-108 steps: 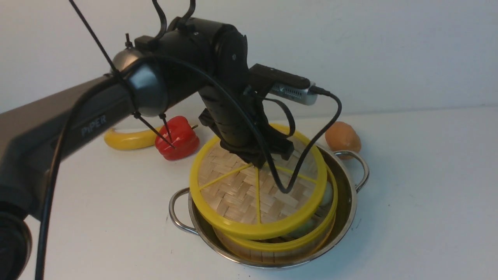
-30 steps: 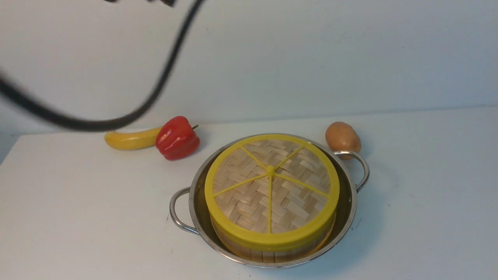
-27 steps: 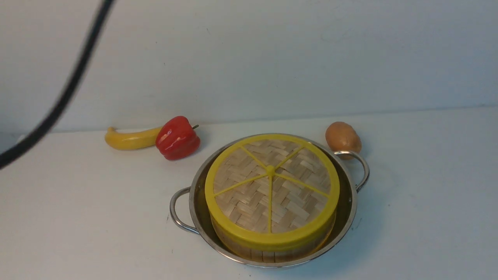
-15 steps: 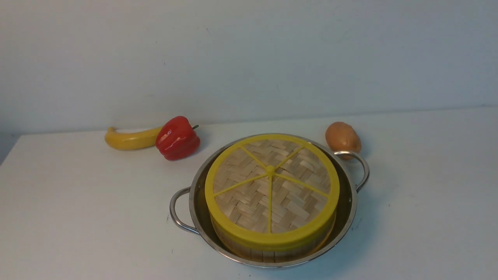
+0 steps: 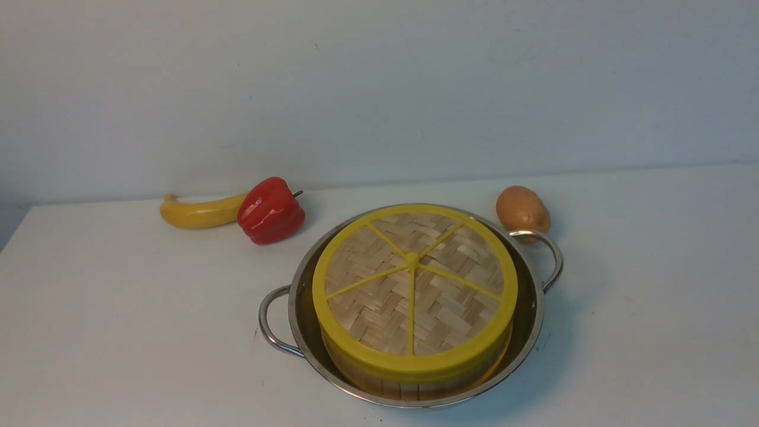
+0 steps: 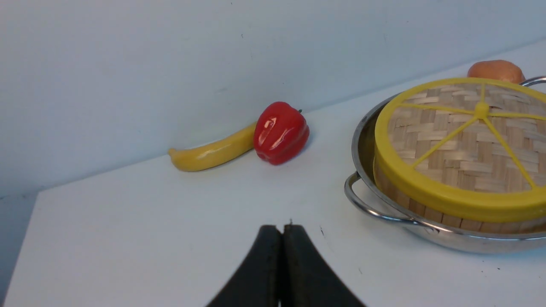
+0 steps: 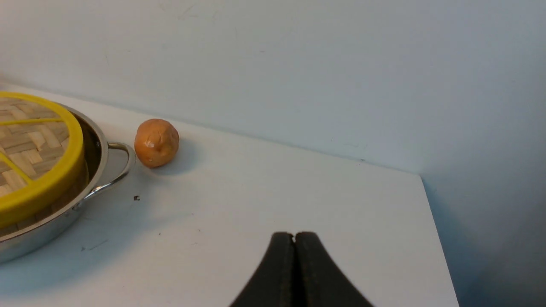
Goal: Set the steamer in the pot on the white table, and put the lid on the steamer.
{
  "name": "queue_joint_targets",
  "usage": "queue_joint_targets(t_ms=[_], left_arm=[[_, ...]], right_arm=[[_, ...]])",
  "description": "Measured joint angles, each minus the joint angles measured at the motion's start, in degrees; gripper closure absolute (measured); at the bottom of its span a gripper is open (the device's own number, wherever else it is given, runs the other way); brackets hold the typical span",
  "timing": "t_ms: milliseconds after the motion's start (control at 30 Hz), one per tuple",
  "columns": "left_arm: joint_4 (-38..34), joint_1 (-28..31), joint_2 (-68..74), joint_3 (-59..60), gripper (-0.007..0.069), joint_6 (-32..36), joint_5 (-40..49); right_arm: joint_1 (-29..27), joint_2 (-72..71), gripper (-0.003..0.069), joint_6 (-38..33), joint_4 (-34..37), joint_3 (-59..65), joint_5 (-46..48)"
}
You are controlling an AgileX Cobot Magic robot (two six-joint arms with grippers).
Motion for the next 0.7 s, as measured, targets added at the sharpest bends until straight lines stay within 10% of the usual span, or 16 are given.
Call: queue_joint_targets(t_ms=[700], left_arm=[[0.8,2.0,-1.9,1.8,0.0615,0.3,-0.4]], right_arm=[[0.0,-0.1,0.0585,0.4,3.0,1.4,-0.6]])
